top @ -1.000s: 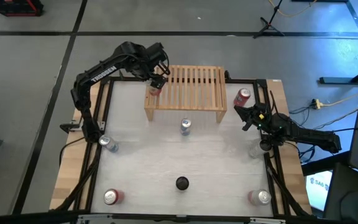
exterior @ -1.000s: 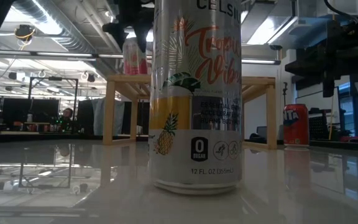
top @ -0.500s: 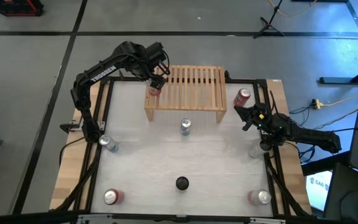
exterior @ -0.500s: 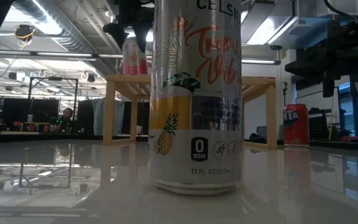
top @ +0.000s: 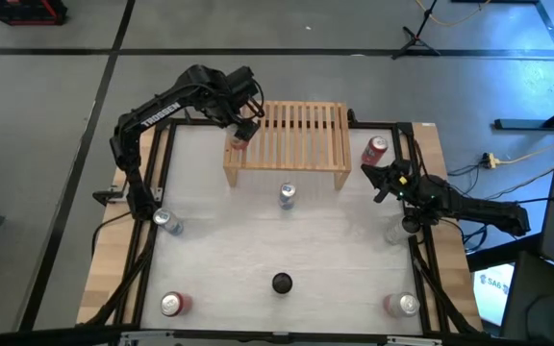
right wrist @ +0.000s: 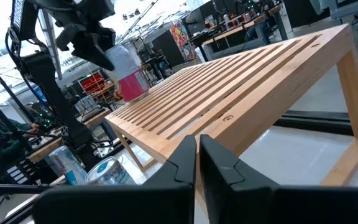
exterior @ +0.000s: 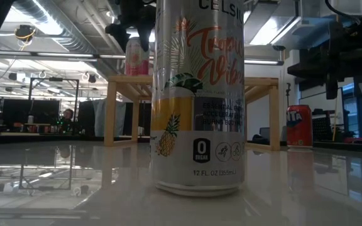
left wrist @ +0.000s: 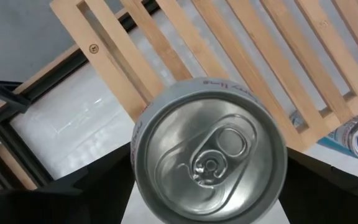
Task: Place canned beverage on shelf
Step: Put the top pink soda can on the shelf, then put the pink soda can on the shelf aligned with the other pink soda can
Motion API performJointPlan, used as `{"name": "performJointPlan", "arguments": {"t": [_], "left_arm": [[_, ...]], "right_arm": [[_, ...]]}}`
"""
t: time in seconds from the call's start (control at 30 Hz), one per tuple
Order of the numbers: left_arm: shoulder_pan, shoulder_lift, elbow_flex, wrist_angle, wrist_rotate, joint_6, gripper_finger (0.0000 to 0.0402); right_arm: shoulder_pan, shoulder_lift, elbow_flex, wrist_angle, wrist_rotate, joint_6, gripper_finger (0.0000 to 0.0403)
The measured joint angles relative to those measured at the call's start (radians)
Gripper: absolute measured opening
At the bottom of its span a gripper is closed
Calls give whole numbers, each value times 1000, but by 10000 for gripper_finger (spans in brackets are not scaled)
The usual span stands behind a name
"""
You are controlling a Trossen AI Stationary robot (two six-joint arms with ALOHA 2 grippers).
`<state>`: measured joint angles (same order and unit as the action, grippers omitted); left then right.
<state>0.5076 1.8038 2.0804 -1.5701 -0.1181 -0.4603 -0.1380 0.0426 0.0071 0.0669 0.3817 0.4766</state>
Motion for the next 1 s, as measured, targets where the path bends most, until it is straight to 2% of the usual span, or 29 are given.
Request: {"name": "performJointPlan", "arguments": {"t": [0.33, 0.5, 0.7, 0.83, 0.93, 1.0], "left_arm": [[8, 2, 18, 0, 1, 5, 330], [10, 2, 108, -1, -22, 18, 331], [9, 1, 277, 0, -29, 26, 331], [-4, -59, 246, 94, -12, 18, 331], [-13, -83, 247, 214, -23, -63, 331], [-17, -85, 247, 279, 11, -63, 331]], "right_arm": [[0, 15, 0, 0, -1, 45, 12], [0, 15, 0, 0, 0, 45, 12], [0, 15, 0, 0, 0, 43, 12], [0, 14, -1, 10, 0, 42, 12], [0, 14, -2, 21, 1, 43, 12], [0, 14, -2, 32, 10, 42, 12]]}}
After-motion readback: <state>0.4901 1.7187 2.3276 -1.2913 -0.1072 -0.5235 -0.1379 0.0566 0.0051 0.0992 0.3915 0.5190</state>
